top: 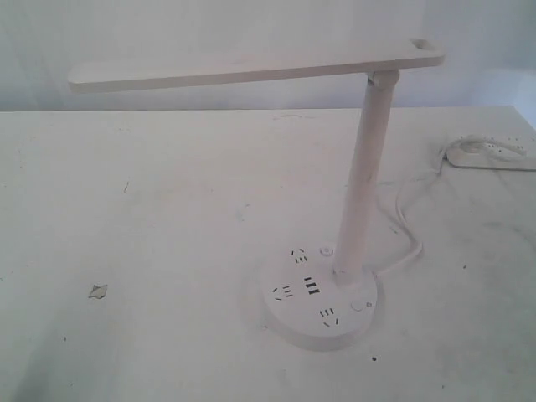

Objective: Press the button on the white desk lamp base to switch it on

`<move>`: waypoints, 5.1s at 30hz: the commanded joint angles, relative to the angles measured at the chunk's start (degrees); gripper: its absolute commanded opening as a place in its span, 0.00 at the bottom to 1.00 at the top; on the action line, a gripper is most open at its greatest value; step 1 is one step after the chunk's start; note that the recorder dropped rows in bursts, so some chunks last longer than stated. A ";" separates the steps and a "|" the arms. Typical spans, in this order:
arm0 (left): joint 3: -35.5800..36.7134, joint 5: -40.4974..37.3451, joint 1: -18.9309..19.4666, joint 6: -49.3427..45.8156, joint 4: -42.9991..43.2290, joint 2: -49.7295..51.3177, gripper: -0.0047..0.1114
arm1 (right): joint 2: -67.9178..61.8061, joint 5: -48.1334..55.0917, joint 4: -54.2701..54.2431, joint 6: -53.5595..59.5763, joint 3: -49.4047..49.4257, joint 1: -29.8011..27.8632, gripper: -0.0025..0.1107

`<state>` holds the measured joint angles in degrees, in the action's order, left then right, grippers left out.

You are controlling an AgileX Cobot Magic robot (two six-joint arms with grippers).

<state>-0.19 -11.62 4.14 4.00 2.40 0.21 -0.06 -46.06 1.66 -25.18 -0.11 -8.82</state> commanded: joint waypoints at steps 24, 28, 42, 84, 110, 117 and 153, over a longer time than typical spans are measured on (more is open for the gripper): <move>0.19 0.03 -0.31 0.07 -0.25 -0.21 0.04 | -32.14 -22.22 77.22 -47.96 -19.84 0.14 0.02; 0.19 0.03 -0.31 0.07 -0.25 -0.21 0.04 | -39.19 -21.66 89.73 -47.85 -18.82 0.14 0.02; 0.19 0.03 -0.31 0.07 -0.25 -0.21 0.04 | -45.30 -14.64 88.43 -34.33 -12.53 12.77 0.02; 0.19 0.03 -0.31 0.07 -0.25 -0.21 0.04 | -75.44 18.71 -30.37 25.18 -14.11 44.05 0.02; 0.19 0.03 -0.31 0.07 -0.25 -0.21 0.04 | -88.95 49.26 -30.05 38.87 -31.31 32.20 0.02; 0.19 0.03 -0.31 0.07 -0.25 -0.21 0.04 | -89.49 48.95 -30.05 38.87 -31.31 32.20 0.02; 0.19 0.03 -0.31 0.07 -0.25 -0.21 0.04 | -97.44 58.64 -29.92 38.87 -28.47 32.20 0.02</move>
<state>-0.19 -11.62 4.14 4.00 2.40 0.21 -91.08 4.48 -28.58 13.19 -31.44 23.47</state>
